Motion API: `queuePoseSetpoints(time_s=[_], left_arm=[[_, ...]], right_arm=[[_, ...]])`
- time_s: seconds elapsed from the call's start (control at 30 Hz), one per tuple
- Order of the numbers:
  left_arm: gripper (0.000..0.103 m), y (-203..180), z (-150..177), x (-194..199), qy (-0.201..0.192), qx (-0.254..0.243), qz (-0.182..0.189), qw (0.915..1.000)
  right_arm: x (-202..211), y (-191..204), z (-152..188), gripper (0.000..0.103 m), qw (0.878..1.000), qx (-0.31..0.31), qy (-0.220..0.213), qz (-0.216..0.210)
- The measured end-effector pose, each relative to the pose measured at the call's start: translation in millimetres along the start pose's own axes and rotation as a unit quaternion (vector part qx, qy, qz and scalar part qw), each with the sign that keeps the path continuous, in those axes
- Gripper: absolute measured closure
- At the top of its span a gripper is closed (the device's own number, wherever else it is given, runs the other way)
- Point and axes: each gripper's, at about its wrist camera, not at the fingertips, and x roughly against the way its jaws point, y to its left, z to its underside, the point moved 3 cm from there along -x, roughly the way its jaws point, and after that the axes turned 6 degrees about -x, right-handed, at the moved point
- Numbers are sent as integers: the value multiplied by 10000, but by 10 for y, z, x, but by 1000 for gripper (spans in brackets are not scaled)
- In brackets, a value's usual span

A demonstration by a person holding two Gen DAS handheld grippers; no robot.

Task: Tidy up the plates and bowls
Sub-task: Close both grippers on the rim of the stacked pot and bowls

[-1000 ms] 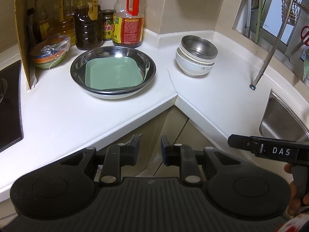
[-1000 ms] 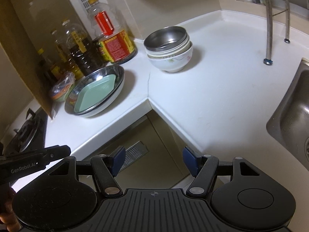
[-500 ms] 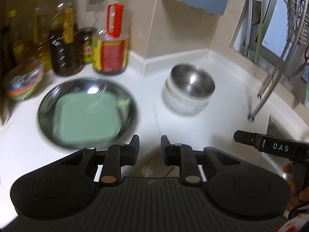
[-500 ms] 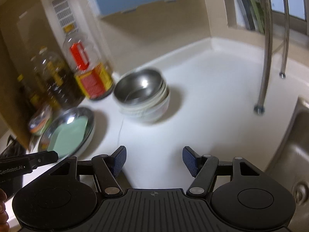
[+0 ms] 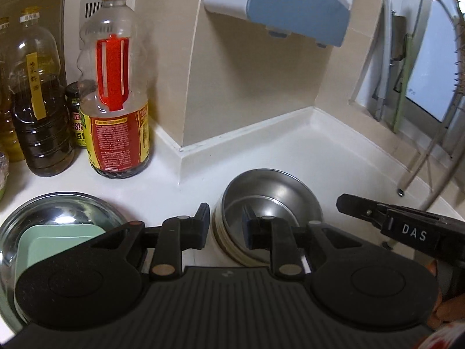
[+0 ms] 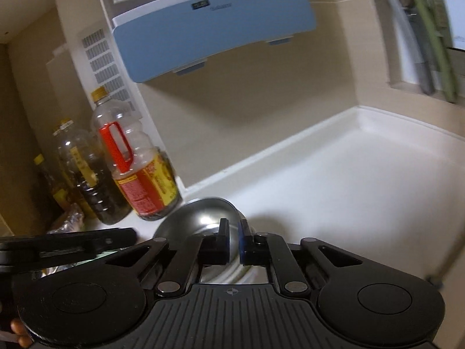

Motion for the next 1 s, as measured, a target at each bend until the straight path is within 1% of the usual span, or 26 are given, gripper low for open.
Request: queuePoseSetpoints(time_s=[0.17, 0.33, 0.43, 0.53, 0.6, 0.63, 0.67, 0.77, 0.87, 1.0], left_arm=[[83, -15, 4, -179, 92, 8, -80, 9999], [84, -15, 49, -322, 293, 17, -137, 9995], [84, 4, 59, -342, 330, 76, -102, 9994], [83, 37, 41, -363, 378, 148, -118, 9991], [80, 74, 31, -415, 475, 252, -77, 9985], [78, 95, 28, -446, 530, 302, -53, 9981], [75, 113, 30, -468, 582, 335, -29, 9977], [71, 152, 27, -537, 675, 371, -31, 9970], [71, 162, 28, -612, 779, 363, 11, 9963], [71, 167, 58, -690, 922, 365, 103, 9950]], right_arm=[[-216, -79, 15, 98, 9995, 44, 229, -224], [-284, -175, 28, 98, 9989, -59, 398, -227], [-279, -224, -9, 97, 9982, -248, 464, -297], [-302, -232, -62, 96, 9976, -383, 520, -261], [-344, -234, -90, 82, 9974, -433, 553, -180], [-369, -234, -96, 61, 9973, -436, 578, -118], [-406, -232, -101, 50, 9971, -446, 614, -44], [-504, -220, -87, 50, 9968, -455, 653, 10], [-632, -223, -63, 50, 9950, -504, 831, 233], [-761, -237, -23, 50, 9909, -702, 1072, 406]])
